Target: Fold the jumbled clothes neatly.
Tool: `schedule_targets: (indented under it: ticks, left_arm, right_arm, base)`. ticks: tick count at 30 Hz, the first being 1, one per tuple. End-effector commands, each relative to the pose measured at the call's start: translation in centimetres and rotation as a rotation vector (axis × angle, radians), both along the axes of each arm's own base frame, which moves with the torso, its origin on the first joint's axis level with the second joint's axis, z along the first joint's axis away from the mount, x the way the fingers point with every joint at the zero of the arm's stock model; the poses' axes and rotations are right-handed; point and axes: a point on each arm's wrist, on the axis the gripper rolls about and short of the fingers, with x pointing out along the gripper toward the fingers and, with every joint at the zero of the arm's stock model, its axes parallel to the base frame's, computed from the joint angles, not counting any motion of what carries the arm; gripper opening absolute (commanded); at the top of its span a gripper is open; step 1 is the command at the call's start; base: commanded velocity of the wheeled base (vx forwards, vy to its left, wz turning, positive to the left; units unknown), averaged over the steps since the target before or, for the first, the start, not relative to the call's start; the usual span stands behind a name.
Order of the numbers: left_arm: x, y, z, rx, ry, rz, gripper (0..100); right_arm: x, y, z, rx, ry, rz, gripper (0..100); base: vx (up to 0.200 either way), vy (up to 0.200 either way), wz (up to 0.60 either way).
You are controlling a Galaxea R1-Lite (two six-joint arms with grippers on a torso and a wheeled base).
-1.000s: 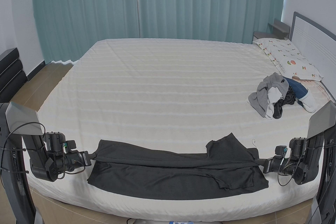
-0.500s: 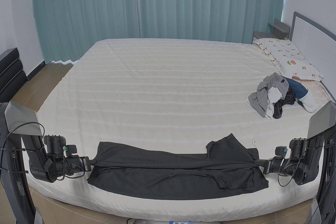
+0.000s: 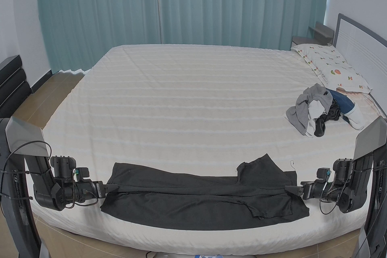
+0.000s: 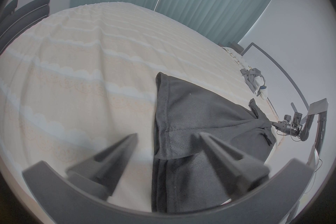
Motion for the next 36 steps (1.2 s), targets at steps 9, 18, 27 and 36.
schedule_targets:
  ticks: [9, 18, 27, 36]
  left_arm:
    - [1.0, 1.0, 2.6, -0.126, -0.064, 0.041, 100]
    - [6.8, -2.8, 3.4, -0.267, -0.002, 0.309, 100]
    - [8.2, -4.1, 1.2, -0.226, 0.052, 0.325, 100]
    - [8.4, -4.4, 0.6, -0.201, 0.052, 0.335, 100]
  right_arm:
    - [2.3, -1.0, 2.6, 0.141, -0.076, -0.123, 100]
    - [4.0, -1.2, 2.4, 0.225, 0.002, -0.18, 100]
    - [5.4, -1.4, 1.8, 0.241, 0.081, -0.231, 100]
    - [5.5, -1.3, 1.6, 0.241, 0.086, -0.229, 100]
  base:
    - [0.0, 0.0, 0.0]
    - [0.0, 0.0, 0.0]
    - [0.0, 0.0, 0.0]
    - [0.0, 0.0, 0.0]
